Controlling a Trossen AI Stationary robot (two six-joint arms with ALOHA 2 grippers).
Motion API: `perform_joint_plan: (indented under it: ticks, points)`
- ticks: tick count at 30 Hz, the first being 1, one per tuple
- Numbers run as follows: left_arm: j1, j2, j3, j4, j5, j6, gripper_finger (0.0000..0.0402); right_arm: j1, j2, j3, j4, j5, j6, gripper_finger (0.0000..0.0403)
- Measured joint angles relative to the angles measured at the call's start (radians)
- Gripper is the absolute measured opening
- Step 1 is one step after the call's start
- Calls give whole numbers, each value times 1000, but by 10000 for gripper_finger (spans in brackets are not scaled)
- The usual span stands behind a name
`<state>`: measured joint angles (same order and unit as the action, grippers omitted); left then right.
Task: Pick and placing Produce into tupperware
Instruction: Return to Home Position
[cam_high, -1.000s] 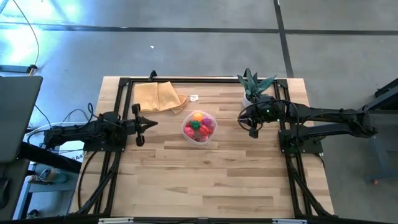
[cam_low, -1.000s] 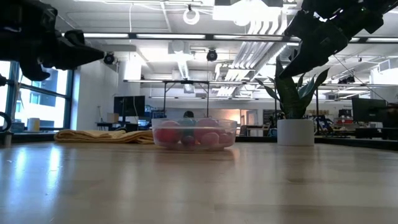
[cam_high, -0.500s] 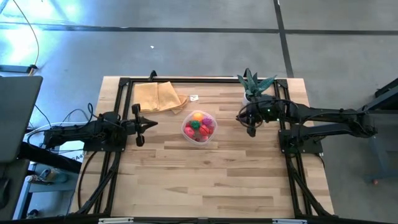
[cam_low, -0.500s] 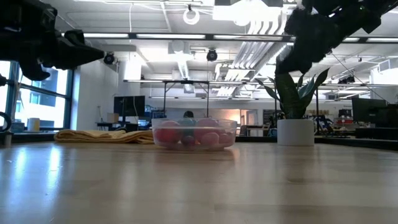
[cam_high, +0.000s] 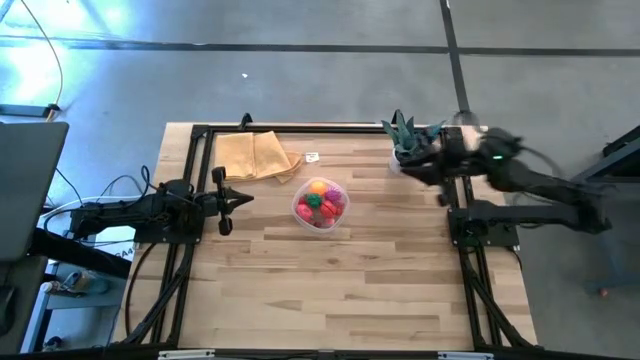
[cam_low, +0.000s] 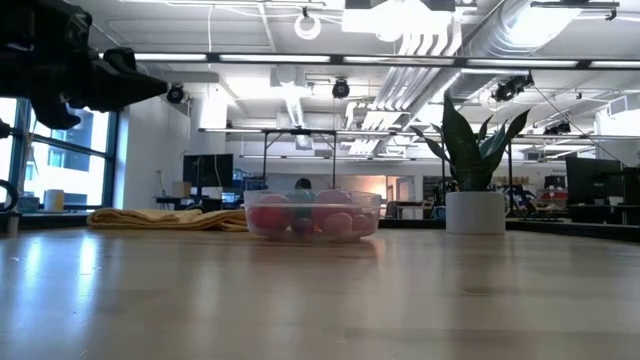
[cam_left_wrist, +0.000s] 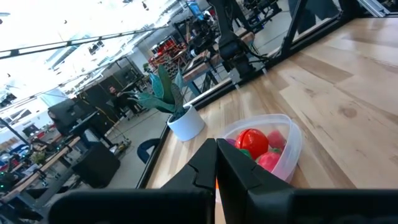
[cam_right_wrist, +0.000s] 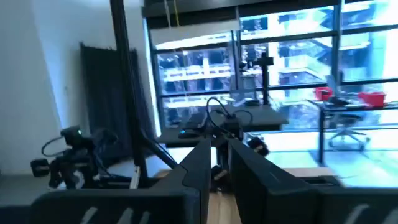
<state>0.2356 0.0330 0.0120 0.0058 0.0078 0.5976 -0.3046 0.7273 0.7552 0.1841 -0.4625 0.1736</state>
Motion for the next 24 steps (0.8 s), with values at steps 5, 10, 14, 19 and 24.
perform_joint_plan:
  ticks: [5, 10, 14, 19, 24]
  points:
    - [0, 0, 0, 0, 0, 0, 3, -8, -221, 102, -332, 133, -108, 46]
    - [0, 0, 0, 0, 0, 0, 1, 3, -411, -2, -296, 177, -43, 46]
    - [0, 0, 1, 0, 0, 0, 2, 3, -578, -120, -249, 237, -6, 46]
    - [0, 0, 1, 0, 0, 0, 2, 3, -727, -266, -226, 288, 37, 46]
    - [0, 3, 1, 1, 0, 0, 2, 6, -697, -378, -118, 231, 52, 46]
